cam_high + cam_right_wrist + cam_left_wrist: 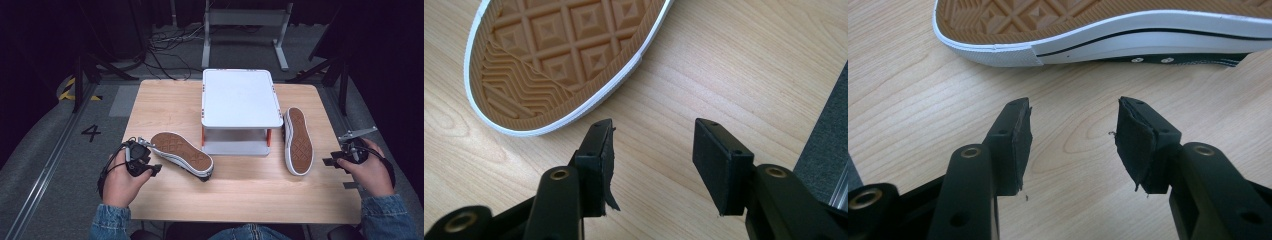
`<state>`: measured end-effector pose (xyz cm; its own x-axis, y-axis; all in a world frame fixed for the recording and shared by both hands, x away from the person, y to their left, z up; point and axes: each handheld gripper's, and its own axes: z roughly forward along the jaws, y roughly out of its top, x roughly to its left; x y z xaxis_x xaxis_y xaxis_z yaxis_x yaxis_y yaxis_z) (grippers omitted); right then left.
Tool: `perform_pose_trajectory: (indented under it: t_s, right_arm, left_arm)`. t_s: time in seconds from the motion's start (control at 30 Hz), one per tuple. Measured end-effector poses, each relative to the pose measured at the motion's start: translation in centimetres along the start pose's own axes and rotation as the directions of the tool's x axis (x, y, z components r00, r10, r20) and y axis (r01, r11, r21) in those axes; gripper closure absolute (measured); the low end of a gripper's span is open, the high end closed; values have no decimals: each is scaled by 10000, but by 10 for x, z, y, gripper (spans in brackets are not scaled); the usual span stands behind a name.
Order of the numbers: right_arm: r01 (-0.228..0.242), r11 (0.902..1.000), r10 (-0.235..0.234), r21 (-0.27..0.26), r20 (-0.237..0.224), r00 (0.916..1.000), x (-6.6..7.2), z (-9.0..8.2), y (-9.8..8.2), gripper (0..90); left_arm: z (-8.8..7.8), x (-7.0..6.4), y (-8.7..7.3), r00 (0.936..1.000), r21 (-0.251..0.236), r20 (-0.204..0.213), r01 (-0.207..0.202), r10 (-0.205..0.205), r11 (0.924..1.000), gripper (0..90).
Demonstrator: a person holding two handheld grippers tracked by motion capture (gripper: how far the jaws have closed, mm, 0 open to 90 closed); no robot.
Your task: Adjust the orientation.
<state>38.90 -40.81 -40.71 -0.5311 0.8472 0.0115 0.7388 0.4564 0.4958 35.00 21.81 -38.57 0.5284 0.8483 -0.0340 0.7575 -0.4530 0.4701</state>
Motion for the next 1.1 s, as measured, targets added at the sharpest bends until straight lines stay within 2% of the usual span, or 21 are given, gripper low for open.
perform_pose_trajectory:
  t_s: [0.13,0.23,0.3,0.37,0.4,0.43,0.5,0.57,0.63,0.77,0.97,1.03,1.07,1.1]
  right_arm:
    - [81,9997,-80,-226,42,10000,1,-2,0,513]
    - [138,9993,-134,-343,116,9998,1,-1,1,504]
    - [150,9991,-147,-402,81,9999,1,1,1,494]
    - [193,9991,-191,-385,74,9998,2,2,0,496]
    - [225,9989,-224,-410,28,9997,3,2,0,496]
    - [225,9989,-224,-410,28,9997,3,2,0,496]
    - [224,9989,-222,-415,46,9997,4,2,0,496]
    - [218,9989,-217,-421,38,9998,4,2,0,496]
    - [218,9990,-217,-399,32,9998,4,2,-1,495]
    - [252,9987,-250,-444,62,9997,5,3,0,496]
    - [284,9986,-281,-451,76,9996,5,4,0,493]
    - [258,9987,-255,-436,86,9996,5,4,0,492]
    - [263,9987,-260,-439,91,9996,5,4,0,491]
    - [260,9987,-256,-439,93,9996,5,5,0,491]
  left_arm:
    - [-3,-5,4,9996,-287,-156,-225,221,9993,466]
    - [-4,-8,8,9996,-406,-70,-283,280,9988,478]
    - [-1,-12,15,9994,-286,143,-311,316,9991,551]
    - [1,-14,16,9992,-228,139,-360,363,9991,583]
    - [5,-19,23,9980,-104,245,-575,578,9983,608]
    - [5,-19,23,9980,-104,245,-575,578,9983,636]
    - [8,-24,30,9963,-147,311,-798,802,9967,647]
    - [8,-25,33,9956,-178,392,-846,853,9963,701]
    - [9,-26,38,9949,-228,403,-921,930,9955,708]
    - [11,-28,45,9952,-539,431,-851,874,9949,764]
    - [17,-26,50,9966,-688,414,-683,713,9953,835]
    - [24,-28,53,9957,-782,533,-710,752,9944,850]
    - [27,-29,54,9946,-860,780,-624,691,9943,858]
    - [29,-31,55,9935,-886,856,-673,749,9938,861]
